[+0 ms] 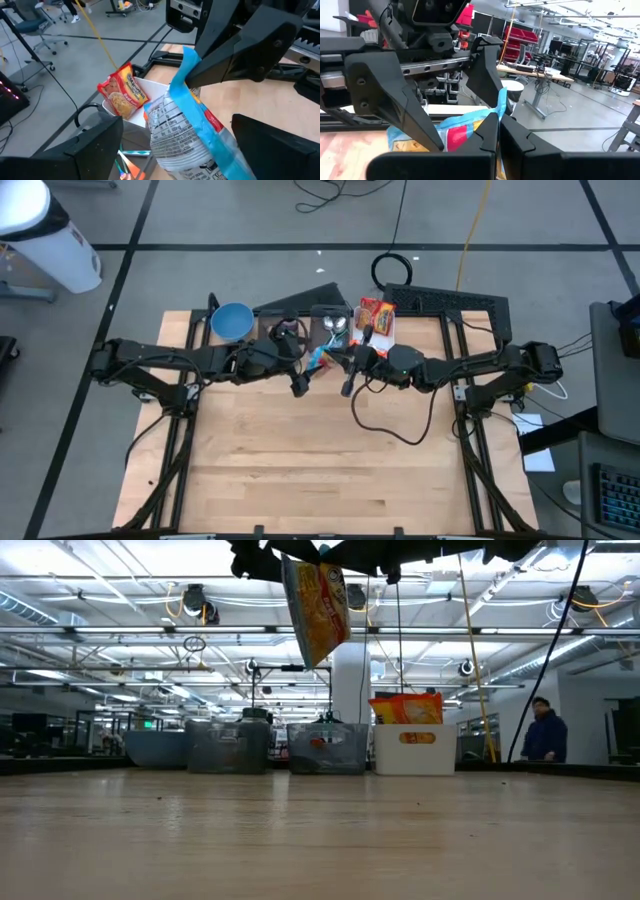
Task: Pick & Place Food Item
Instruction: Put the light blue noodle pack into the white bin
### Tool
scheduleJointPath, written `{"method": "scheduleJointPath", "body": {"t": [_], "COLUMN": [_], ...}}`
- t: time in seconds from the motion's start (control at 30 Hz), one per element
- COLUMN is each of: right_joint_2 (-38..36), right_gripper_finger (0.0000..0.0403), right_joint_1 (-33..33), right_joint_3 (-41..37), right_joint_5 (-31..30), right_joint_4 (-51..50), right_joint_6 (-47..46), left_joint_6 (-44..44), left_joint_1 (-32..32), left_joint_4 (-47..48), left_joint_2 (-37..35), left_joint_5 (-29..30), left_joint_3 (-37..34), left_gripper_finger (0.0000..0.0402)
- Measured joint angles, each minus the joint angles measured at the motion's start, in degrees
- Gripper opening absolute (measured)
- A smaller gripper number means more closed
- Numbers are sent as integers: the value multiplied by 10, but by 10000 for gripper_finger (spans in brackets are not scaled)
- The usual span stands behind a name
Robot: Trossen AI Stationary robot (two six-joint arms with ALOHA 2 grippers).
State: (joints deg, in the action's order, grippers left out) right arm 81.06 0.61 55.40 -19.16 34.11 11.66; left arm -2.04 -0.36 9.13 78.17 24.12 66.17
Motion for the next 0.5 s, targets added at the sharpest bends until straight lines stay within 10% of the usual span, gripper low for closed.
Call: {"method": "scheduleJointPath", "body": {"t": [0.5], "right_joint_2": [0], "right_gripper_finger": [0], "right_joint_1": [0], "right_joint_3": [0], "right_joint_5": [14], "right_joint_4": [10], "right_joint_6": [-1], "left_joint_6": [21], "left_joint_1": [0], "left_joint_4": [-5], "left_joint_2": [6], "left_joint_5": [0], "left_joint_3": [0], "left_gripper_finger": [205]}}
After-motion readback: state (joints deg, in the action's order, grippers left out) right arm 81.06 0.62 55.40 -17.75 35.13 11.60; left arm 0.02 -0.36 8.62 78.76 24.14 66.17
